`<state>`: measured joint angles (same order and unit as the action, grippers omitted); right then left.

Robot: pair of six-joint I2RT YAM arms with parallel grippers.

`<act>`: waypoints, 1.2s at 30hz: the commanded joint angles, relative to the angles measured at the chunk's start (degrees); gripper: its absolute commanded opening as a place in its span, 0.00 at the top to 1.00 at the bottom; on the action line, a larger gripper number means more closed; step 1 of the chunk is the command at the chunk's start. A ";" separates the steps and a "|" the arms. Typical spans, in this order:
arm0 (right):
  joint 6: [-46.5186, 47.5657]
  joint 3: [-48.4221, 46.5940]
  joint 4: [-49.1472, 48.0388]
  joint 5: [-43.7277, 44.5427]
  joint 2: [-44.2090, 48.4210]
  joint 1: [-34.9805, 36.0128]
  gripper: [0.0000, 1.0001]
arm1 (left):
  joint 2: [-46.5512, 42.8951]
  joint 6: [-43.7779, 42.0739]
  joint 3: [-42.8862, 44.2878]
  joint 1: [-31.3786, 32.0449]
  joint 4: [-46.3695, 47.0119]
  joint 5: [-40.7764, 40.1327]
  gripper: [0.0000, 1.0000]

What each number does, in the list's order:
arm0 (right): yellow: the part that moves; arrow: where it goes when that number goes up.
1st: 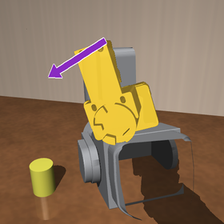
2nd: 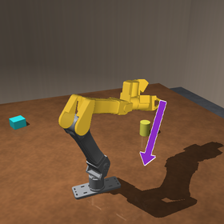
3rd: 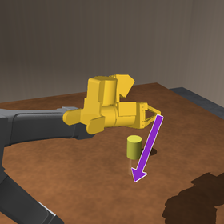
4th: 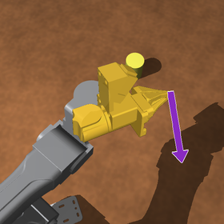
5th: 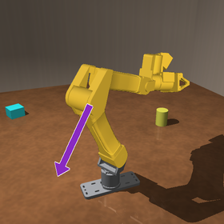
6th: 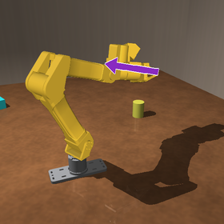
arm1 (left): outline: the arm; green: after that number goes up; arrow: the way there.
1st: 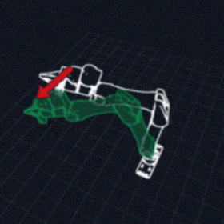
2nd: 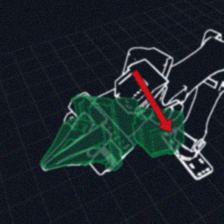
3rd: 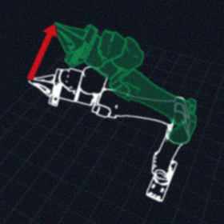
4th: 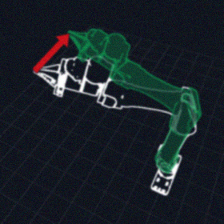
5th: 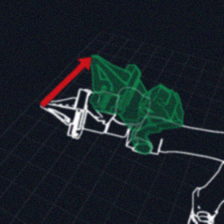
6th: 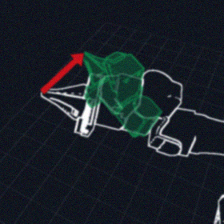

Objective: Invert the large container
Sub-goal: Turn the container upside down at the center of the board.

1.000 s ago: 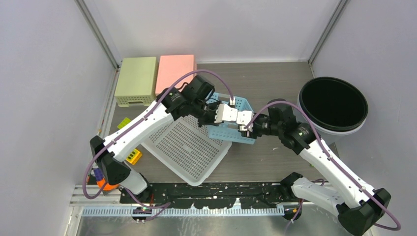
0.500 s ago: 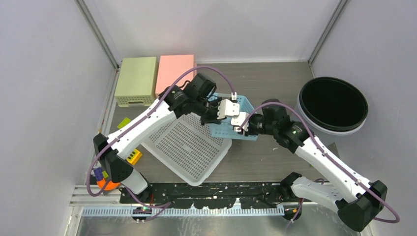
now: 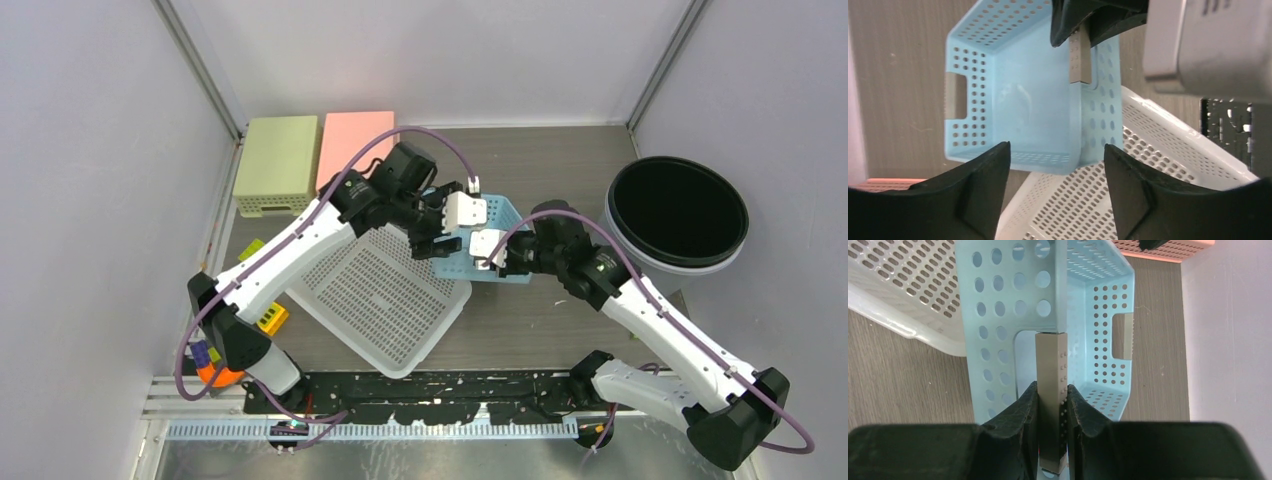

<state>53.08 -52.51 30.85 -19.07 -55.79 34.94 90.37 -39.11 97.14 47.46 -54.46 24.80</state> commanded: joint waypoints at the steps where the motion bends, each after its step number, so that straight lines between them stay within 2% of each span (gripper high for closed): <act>1: 0.19 -5.38 1.51 2.67 1.16 0.32 0.99 | -3.88 1.04 3.87 -1.07 3.48 -2.20 0.21; 4: 0.11 -7.52 3.15 3.89 1.03 0.37 0.99 | -5.26 1.80 5.40 -1.86 4.22 -4.37 0.02; 5: 0.10 -8.32 3.74 4.13 0.91 0.39 0.99 | -5.90 2.09 5.85 -2.19 4.64 -5.58 0.01; 11: -2.46 -13.95 7.00 5.23 -0.26 0.29 0.96 | -9.76 4.27 7.49 -5.29 10.11 -17.25 0.00; 14: -6.19 -17.30 7.30 7.63 -1.58 0.28 0.90 | -12.34 4.81 4.15 -7.34 15.07 -25.28 0.00; 17: -9.15 -20.51 7.70 11.38 -3.91 0.20 0.89 | -14.98 4.88 -1.77 -9.11 19.36 -29.55 0.00; 21: -15.54 -26.67 9.72 18.02 -9.12 -0.23 0.89 | -18.94 3.58 -9.88 -10.70 21.90 -29.94 0.00; 26: -22.31 -33.88 11.86 18.37 -14.68 -3.86 0.89 | -21.66 4.32 -15.14 -14.47 20.26 -29.36 0.00; 36: -40.69 -45.47 11.62 1.26 -23.98 -18.57 0.91 | -29.05 6.60 -24.89 -23.44 16.70 -16.61 0.00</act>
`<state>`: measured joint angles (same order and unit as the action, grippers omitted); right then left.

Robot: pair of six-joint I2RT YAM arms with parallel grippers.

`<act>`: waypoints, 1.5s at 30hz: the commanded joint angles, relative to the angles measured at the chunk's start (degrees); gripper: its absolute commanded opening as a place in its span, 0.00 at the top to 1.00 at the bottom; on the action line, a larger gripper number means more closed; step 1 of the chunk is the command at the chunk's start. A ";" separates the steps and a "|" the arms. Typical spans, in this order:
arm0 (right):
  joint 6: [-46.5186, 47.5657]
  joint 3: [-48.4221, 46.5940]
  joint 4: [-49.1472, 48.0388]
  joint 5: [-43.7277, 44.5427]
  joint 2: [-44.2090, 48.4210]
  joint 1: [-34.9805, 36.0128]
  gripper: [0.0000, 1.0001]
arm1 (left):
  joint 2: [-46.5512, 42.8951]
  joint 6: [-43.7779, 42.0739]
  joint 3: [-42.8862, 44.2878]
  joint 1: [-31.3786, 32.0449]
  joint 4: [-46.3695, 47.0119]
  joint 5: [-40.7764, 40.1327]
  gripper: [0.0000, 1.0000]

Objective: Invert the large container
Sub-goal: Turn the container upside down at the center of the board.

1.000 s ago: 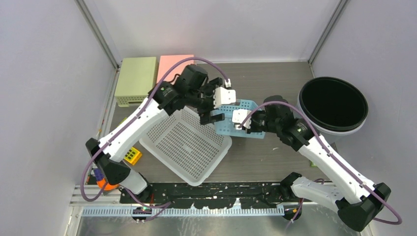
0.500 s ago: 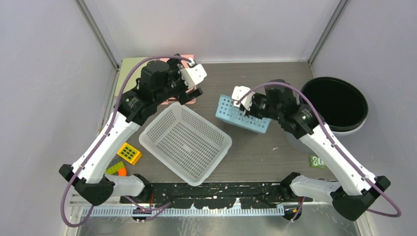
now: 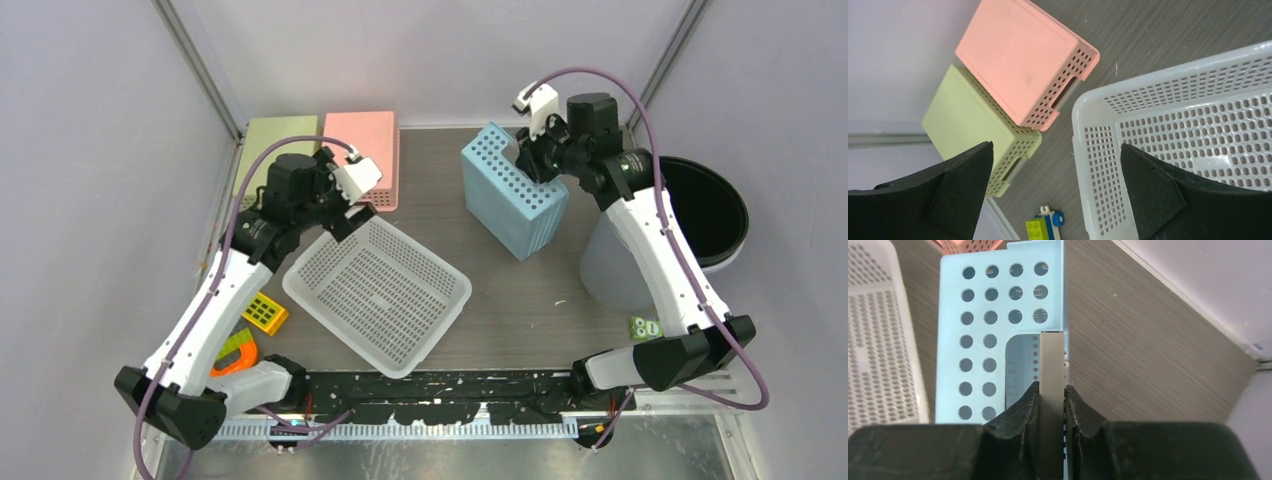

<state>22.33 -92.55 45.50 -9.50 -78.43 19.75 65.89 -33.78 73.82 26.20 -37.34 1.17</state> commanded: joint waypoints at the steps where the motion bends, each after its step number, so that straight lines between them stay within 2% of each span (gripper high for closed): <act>1: -11.91 -5.99 -3.26 -9.82 -2.08 -4.22 0.92 | -5.23 1.14 -2.30 -2.58 -0.88 8.28 0.00; 12: -37.49 -8.49 -13.24 -24.16 -10.57 -14.17 0.92 | -12.28 0.29 -12.23 -4.02 -3.63 16.22 0.00; 16: -42.78 -8.03 -15.66 -25.53 -14.14 -16.33 0.92 | -13.67 0.81 -15.43 -4.39 -2.38 18.45 0.00; 23: -43.39 -3.47 -18.86 -22.56 -17.11 -17.76 0.92 | -15.19 1.00 -17.55 -5.22 -1.96 21.50 0.00; 35: -37.90 1.82 -23.39 -15.14 -19.46 -17.90 0.89 | -17.27 1.24 -20.03 -7.22 -1.94 24.48 0.00; 45: -36.56 3.72 -25.77 -14.70 -22.67 -18.97 0.87 | -16.65 1.65 -19.95 -8.43 -2.20 26.71 0.00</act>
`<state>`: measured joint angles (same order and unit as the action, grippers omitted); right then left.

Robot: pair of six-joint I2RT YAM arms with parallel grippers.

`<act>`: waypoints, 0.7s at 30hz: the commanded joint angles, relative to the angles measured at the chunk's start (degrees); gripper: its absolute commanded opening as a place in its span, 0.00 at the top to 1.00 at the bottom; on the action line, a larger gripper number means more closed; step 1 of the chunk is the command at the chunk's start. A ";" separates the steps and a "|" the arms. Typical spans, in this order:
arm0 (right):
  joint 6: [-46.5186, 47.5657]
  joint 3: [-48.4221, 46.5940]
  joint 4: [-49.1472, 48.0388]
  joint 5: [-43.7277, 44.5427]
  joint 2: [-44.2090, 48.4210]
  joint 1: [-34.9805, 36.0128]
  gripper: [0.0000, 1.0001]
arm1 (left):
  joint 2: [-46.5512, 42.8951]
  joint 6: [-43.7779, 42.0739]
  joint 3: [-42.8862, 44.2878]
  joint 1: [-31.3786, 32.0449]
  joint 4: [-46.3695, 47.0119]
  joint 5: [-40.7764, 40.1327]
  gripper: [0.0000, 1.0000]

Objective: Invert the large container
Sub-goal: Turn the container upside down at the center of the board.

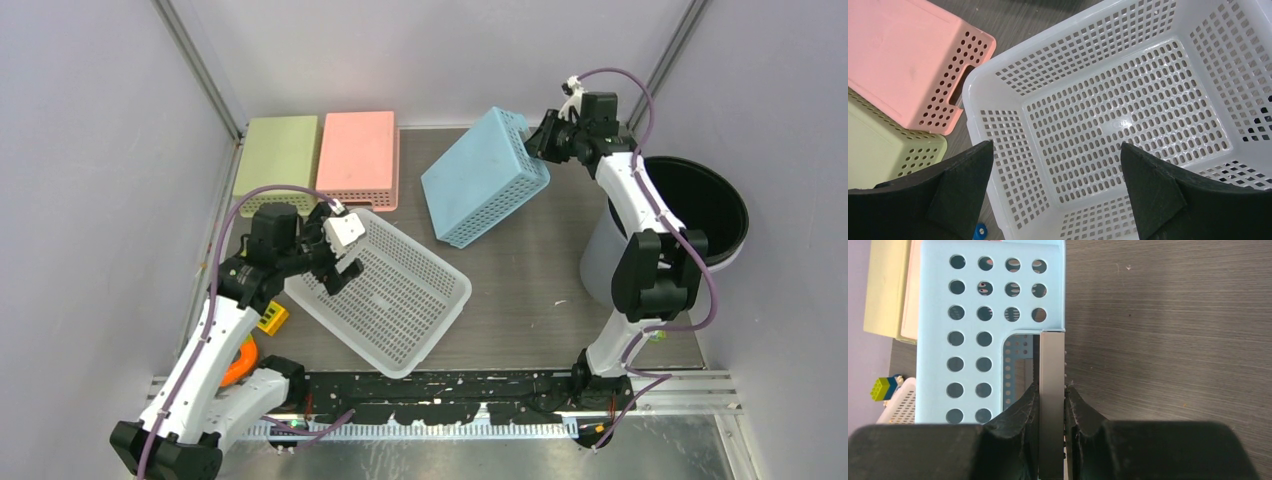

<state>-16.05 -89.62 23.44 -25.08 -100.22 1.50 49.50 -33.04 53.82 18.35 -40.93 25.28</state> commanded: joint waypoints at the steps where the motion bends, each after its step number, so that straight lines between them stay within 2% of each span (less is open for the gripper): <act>1: 1.86 1.03 -4.04 0.67 -1.12 -0.71 0.87 | -0.20 0.95 0.05 -0.67 1.25 2.95 0.00; 10: 1.67 3.25 -7.37 -2.92 -3.44 -3.14 0.83 | 0.43 1.06 -0.12 -1.52 1.28 4.82 0.00; 21: 2.56 3.45 -7.51 -3.14 -6.77 -3.51 0.77 | 0.69 1.26 -0.12 -2.84 1.22 6.99 0.00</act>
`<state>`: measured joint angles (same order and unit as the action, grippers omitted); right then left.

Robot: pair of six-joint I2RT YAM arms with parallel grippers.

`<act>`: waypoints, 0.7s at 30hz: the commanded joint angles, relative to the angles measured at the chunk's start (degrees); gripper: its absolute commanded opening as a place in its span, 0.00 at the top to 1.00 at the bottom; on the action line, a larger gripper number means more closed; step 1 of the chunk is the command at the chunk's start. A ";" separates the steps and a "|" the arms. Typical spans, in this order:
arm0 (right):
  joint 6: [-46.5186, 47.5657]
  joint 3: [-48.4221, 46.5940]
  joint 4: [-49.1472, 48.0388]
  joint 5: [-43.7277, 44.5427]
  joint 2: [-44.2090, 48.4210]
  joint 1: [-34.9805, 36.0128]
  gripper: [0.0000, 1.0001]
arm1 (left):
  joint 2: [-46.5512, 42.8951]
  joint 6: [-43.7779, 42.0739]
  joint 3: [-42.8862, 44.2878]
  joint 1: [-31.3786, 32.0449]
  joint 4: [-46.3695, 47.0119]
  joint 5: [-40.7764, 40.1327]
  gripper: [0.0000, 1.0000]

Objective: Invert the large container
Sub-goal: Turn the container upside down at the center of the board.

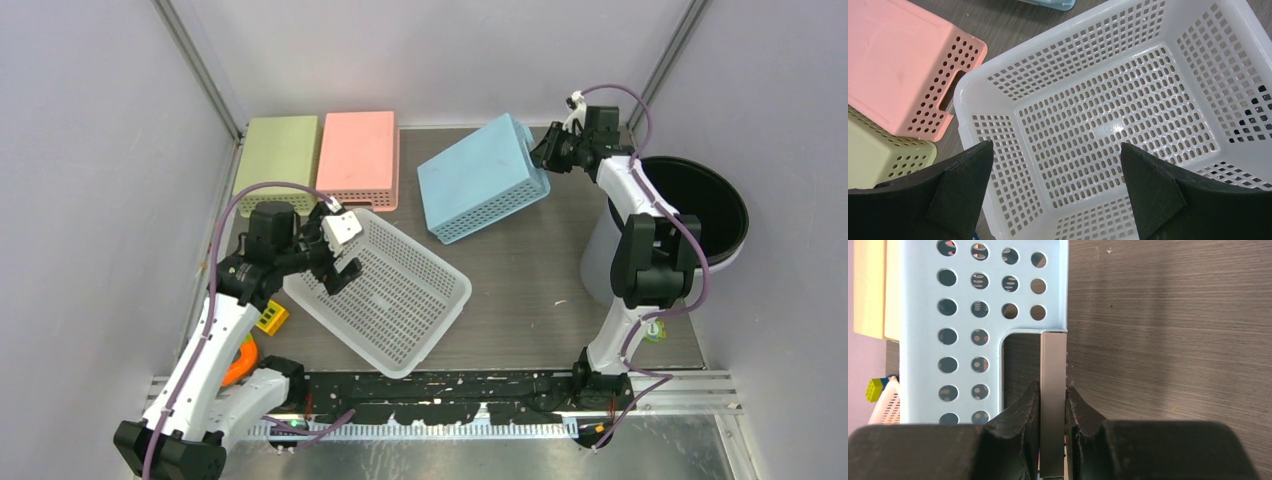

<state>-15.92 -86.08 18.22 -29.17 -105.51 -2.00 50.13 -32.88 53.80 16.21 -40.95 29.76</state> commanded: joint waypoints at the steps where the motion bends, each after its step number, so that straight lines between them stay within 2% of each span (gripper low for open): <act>1: 2.59 -0.25 -2.18 0.94 -1.86 -0.02 0.77 | 0.03 1.15 -0.10 -0.81 1.19 2.66 0.00; 13: 5.77 -3.14 1.23 3.73 -3.76 -0.11 0.70 | 0.36 1.37 -0.01 -2.17 1.11 4.34 0.00; 21: 7.09 -7.68 4.03 3.39 -7.49 -0.96 0.69 | 0.24 1.77 0.24 -3.67 0.79 5.99 0.00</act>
<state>-10.83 -89.82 22.28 -27.44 -112.27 -2.22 50.72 -31.81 53.76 13.47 -40.97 33.08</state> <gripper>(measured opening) 0.309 0.996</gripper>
